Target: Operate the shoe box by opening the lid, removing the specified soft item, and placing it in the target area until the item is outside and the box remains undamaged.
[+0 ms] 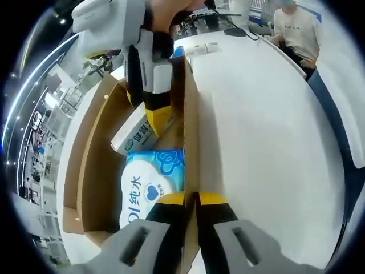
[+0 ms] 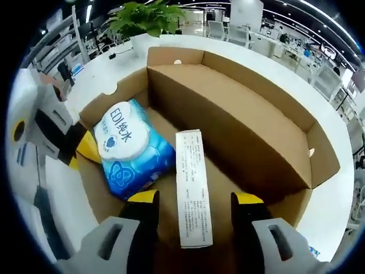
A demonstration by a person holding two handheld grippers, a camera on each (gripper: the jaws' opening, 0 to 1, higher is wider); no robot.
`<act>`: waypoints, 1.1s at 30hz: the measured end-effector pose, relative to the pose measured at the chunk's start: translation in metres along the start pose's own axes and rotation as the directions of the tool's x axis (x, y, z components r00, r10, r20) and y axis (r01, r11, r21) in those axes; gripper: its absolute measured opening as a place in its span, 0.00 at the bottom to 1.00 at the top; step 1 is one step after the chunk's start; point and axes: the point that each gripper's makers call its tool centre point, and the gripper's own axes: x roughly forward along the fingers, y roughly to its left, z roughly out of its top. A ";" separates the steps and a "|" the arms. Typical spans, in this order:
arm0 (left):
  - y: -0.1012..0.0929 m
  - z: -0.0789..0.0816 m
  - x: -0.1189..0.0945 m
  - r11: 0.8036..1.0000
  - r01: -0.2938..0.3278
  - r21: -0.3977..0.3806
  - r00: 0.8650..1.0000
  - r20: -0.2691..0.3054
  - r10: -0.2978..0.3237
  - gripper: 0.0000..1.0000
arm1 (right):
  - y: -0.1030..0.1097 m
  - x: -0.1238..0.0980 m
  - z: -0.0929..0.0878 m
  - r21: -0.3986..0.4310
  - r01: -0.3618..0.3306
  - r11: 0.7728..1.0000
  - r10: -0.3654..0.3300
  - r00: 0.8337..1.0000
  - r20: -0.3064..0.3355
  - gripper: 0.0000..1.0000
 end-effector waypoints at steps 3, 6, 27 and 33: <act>0.000 0.000 0.000 1.000 0.001 -0.006 1.000 -0.003 -0.001 0.05 | 0.000 0.005 -0.002 -0.015 -0.013 1.000 0.012 1.000 -0.022 0.50; 0.000 0.000 0.000 1.000 0.003 -0.008 1.000 -0.001 -0.003 0.05 | 0.002 0.011 -0.005 -0.005 -0.031 1.000 0.030 0.999 -0.044 0.48; 0.000 0.001 -0.001 1.000 0.002 -0.017 1.000 -0.007 -0.002 0.05 | 0.007 0.020 -0.012 -0.069 -0.048 0.996 0.043 0.997 -0.071 0.30; 0.000 0.001 0.000 1.000 0.004 -0.023 1.000 -0.009 -0.004 0.05 | 0.005 0.022 -0.014 -0.072 -0.040 0.997 0.034 0.996 -0.079 0.23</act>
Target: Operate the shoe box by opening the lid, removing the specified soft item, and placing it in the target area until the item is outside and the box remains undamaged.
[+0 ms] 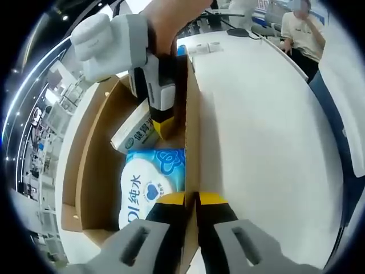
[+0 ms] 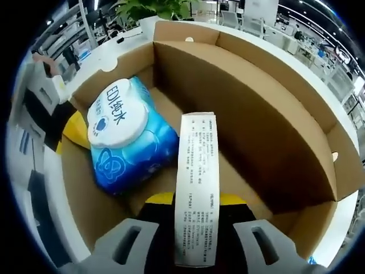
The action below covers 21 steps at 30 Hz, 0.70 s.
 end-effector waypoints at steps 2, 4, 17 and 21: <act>0.000 0.000 0.000 1.000 0.000 -0.001 1.000 -0.001 0.000 0.05 | 0.001 -0.001 0.000 0.005 -0.002 1.000 0.002 1.000 -0.003 0.23; 0.000 0.000 0.000 1.000 -0.002 -0.001 1.000 -0.002 0.002 0.05 | 0.000 0.000 0.000 0.006 0.000 1.000 0.001 1.000 -0.006 0.23; 0.000 -0.001 0.000 1.000 -0.002 -0.003 1.000 0.001 0.002 0.05 | -0.002 -0.002 -0.001 -0.025 0.013 1.000 -0.014 1.000 -0.025 0.22; 0.000 -0.001 0.000 1.000 -0.002 -0.005 1.000 0.003 0.002 0.05 | -0.005 -0.005 0.001 0.001 0.015 1.000 -0.015 1.000 -0.027 0.21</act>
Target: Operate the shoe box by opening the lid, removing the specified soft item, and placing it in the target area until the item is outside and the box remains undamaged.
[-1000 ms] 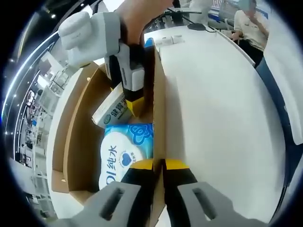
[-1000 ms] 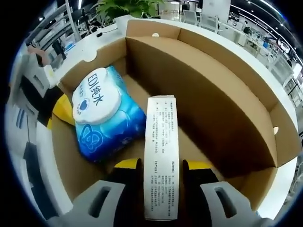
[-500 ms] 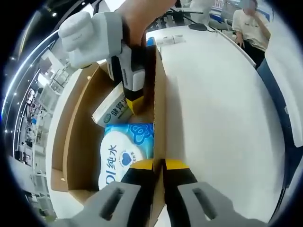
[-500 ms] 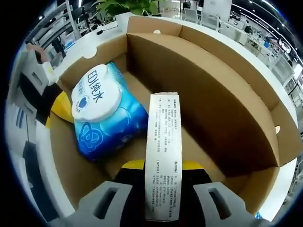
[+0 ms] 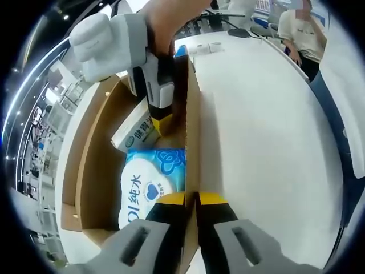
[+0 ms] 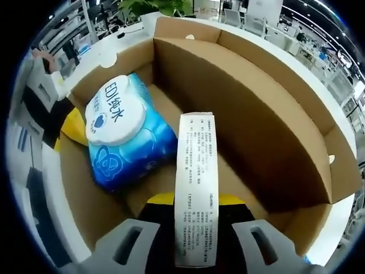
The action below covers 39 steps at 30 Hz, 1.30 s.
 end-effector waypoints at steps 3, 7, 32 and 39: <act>0.000 0.000 0.000 1.000 -0.001 0.000 1.000 -0.001 0.001 0.05 | 0.000 -0.005 0.006 0.010 0.002 1.000 -0.002 1.000 0.014 0.21; 0.000 0.000 0.000 1.000 0.000 -0.004 1.000 -0.002 0.000 0.05 | -0.001 -0.012 0.014 0.032 0.010 0.999 -0.011 0.999 0.030 0.21; 0.000 0.000 0.000 1.000 -0.003 -0.006 1.000 -0.009 0.003 0.05 | -0.002 -0.052 0.036 0.085 0.039 0.996 -0.049 0.991 0.126 0.21; 0.000 0.000 0.000 1.000 0.001 -0.003 1.000 -0.010 -0.001 0.05 | -0.005 -0.061 0.037 0.082 0.049 0.995 -0.060 0.989 0.137 0.21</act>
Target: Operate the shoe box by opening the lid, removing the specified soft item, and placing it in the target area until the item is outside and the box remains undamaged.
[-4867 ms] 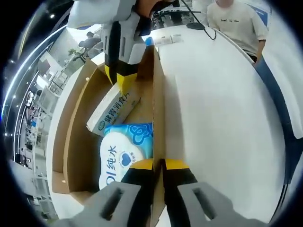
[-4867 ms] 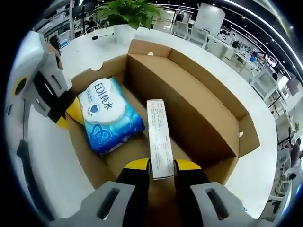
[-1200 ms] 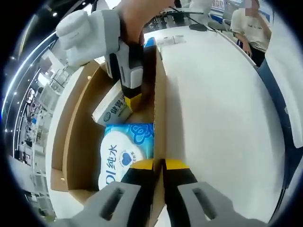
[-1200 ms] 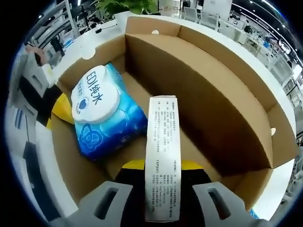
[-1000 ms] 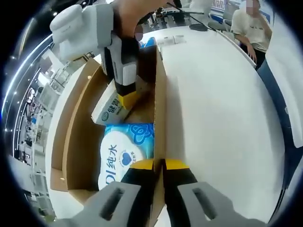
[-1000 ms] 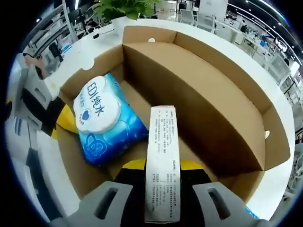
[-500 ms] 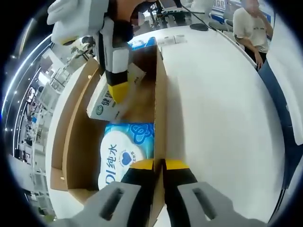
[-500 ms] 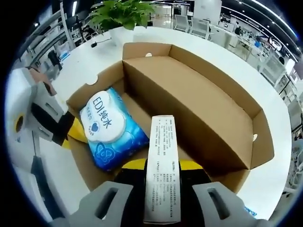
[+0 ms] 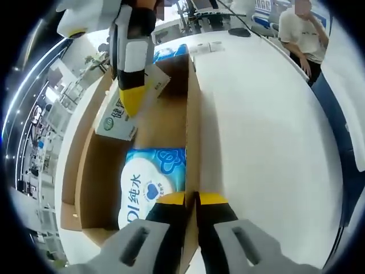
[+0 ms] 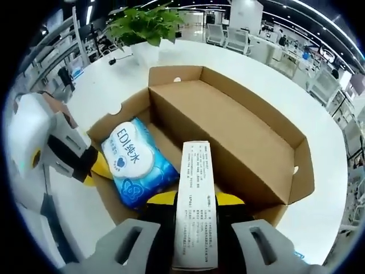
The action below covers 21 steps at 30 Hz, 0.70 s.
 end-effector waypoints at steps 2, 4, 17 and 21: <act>0.000 0.000 0.000 1.000 -0.001 0.000 1.000 0.001 0.001 0.05 | -0.001 -0.005 0.003 0.002 0.004 1.000 -0.004 1.000 0.011 0.21; 0.000 0.000 0.000 1.000 -0.001 0.000 1.000 0.001 0.001 0.05 | -0.003 -0.010 0.006 0.007 0.009 1.000 -0.009 1.000 0.027 0.21; 0.000 0.000 0.000 1.000 0.003 0.007 1.000 0.003 -0.003 0.05 | -0.009 -0.027 0.018 0.046 0.033 0.998 -0.037 0.996 0.081 0.21; 0.000 0.000 0.000 1.000 0.003 0.007 1.000 0.004 -0.003 0.05 | -0.008 -0.035 0.020 0.062 0.051 0.997 -0.057 0.992 0.109 0.21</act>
